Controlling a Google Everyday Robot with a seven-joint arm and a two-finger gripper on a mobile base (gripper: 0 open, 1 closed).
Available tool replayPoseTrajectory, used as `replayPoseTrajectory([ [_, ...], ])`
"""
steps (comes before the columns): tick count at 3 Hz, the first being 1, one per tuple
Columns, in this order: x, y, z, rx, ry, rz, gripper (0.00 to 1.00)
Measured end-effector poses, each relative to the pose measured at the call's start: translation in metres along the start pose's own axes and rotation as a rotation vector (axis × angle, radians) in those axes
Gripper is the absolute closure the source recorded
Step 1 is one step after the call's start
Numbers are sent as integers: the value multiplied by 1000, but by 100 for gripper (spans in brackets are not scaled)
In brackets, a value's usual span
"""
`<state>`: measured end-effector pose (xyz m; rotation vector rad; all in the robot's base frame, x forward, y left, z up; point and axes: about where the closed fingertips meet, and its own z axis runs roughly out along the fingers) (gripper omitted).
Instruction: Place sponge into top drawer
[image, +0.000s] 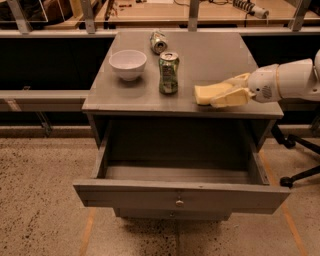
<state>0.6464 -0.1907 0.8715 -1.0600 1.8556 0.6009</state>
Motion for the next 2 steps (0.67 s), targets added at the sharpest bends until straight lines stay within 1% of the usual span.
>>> replayPoseTrajectory([
  [1,15,46,-16,-5,-11,89,100],
  [2,32,87,-26,-21,-13,155,100],
])
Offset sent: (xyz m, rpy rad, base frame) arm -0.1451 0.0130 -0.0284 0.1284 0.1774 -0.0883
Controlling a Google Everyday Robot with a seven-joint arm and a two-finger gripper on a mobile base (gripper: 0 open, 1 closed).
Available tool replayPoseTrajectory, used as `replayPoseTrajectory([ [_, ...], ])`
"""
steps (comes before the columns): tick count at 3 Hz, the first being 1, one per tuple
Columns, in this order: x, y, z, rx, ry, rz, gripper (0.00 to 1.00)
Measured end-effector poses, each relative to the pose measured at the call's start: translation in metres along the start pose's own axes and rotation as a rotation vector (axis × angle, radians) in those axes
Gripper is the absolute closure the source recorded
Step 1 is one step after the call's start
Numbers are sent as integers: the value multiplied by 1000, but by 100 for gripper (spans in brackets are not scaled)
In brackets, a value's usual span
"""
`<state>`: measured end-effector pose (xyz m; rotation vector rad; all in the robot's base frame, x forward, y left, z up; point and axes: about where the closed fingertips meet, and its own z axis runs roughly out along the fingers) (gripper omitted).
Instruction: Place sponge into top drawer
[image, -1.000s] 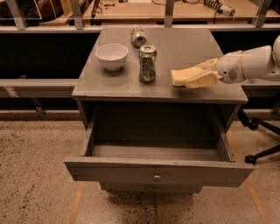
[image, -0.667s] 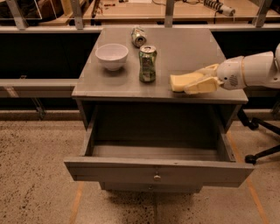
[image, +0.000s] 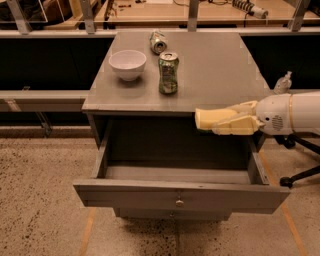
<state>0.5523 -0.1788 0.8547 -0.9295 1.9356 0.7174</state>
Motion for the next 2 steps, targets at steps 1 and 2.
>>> replayPoseTrajectory([
  [1,24,15,3,-26,22,68,100],
  [2,53,13,21,-66,74,121,84],
])
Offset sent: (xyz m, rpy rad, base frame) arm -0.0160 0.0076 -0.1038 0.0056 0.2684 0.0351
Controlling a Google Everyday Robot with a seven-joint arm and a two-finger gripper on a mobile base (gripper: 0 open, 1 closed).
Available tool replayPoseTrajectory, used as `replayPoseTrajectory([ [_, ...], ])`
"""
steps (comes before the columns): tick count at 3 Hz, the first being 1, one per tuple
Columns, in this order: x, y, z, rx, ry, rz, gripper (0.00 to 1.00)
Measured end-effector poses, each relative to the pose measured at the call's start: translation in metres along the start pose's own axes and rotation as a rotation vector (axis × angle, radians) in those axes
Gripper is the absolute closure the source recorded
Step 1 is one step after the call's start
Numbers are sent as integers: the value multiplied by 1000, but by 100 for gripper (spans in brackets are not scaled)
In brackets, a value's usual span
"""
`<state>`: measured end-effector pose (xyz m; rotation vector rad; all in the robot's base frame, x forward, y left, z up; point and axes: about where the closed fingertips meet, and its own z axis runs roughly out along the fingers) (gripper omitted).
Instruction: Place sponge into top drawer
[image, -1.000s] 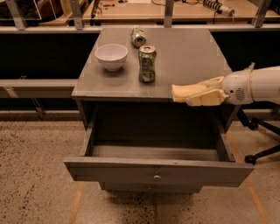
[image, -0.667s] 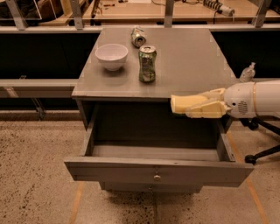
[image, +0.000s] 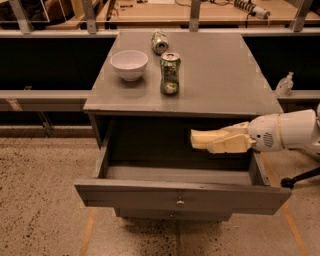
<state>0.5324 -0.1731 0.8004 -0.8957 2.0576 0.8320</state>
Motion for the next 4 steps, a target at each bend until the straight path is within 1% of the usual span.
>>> replayPoseTrajectory([
  [1,40,-11,26,-36,73,37,61],
  [2,69,-21,50,-60,110,40,37],
  [3,81,-31,68,-27,126,22,13],
  [4,74,-39,73,46,110,-13,0],
])
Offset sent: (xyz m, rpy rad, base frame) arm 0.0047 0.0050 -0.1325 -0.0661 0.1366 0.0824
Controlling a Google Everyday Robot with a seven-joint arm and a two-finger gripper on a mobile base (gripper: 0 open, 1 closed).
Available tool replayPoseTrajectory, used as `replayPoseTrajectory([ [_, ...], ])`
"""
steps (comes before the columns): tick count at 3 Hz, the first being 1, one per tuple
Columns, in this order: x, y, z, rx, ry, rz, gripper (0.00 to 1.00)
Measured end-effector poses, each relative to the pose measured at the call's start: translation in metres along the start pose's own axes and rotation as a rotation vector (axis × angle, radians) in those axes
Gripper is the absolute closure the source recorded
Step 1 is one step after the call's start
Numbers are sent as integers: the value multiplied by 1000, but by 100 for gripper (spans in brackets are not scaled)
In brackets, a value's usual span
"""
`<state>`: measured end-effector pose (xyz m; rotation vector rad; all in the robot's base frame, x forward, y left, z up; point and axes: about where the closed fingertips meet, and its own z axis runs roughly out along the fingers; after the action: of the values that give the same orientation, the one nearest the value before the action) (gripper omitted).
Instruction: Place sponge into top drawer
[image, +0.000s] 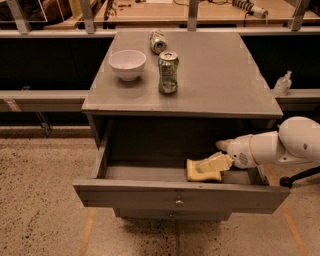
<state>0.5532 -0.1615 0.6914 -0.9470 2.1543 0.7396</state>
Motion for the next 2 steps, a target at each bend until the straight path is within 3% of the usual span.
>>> replayPoseTrajectory([
  [2,-43,-5,-37,21,-64,-23,49],
])
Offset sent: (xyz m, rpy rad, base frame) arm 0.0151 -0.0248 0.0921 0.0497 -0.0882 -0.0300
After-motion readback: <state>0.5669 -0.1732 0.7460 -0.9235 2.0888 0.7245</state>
